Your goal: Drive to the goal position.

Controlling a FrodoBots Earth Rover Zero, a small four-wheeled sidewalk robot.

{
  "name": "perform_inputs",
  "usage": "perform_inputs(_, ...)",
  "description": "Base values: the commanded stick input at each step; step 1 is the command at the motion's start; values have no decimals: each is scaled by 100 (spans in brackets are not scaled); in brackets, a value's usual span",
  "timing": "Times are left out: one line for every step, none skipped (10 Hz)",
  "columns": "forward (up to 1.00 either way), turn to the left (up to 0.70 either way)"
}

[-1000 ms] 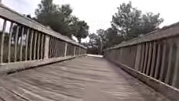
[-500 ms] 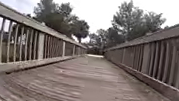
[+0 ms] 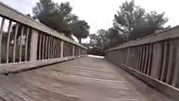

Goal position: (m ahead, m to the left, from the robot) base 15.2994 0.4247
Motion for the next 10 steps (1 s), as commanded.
perform_inputs(70,0)
perform_inputs(70,0)
perform_inputs(70,0)
perform_inputs(70,0)
perform_inputs(70,0)
perform_inputs(70,0)
perform_inputs(70,0)
perform_inputs(70,0)
perform_inputs(70,0)
perform_inputs(70,0)
